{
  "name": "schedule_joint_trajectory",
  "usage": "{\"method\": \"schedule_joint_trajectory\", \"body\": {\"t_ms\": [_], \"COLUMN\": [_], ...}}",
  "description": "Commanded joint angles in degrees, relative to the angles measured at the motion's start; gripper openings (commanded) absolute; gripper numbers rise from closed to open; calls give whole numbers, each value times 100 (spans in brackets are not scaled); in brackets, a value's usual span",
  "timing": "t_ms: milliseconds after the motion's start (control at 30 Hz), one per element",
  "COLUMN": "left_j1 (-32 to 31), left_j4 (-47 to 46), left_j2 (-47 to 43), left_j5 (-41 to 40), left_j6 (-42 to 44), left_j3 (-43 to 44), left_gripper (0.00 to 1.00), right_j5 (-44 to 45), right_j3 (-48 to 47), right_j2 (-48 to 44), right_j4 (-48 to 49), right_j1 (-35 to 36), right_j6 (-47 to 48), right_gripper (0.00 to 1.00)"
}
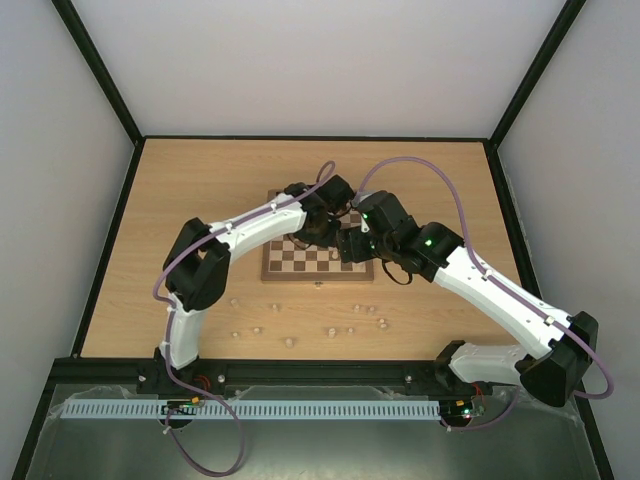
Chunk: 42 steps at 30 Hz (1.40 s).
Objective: Set up the chess pieces on the board
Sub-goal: Place the chess piece on the chessboard.
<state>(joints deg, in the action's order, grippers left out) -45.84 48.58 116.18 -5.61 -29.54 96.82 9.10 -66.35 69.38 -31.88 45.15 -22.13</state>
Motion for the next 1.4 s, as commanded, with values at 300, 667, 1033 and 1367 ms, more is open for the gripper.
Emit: {"method": "schedule_joint_trajectory", "body": {"t_ms": [300, 667, 1033, 1367], "left_j1": [-131, -198, -197, -200], "left_j4": [231, 102, 64, 19], "left_j2": [242, 299, 404, 447], "left_j5": [141, 192, 218, 253], "left_j6": [128, 81, 106, 107], "left_j3": [-53, -231, -181, -198], "left_gripper": [13, 13, 13, 13], "right_j5": [-49, -108, -143, -168], "right_j3": [58, 80, 90, 110], "right_j2": [-31, -9, 7, 9], "right_j4": [-143, -121, -114, -99], "right_j1": [-10, -14, -8, -10], "right_j6": [-11, 7, 15, 16], "right_gripper": [82, 82, 82, 82]}}
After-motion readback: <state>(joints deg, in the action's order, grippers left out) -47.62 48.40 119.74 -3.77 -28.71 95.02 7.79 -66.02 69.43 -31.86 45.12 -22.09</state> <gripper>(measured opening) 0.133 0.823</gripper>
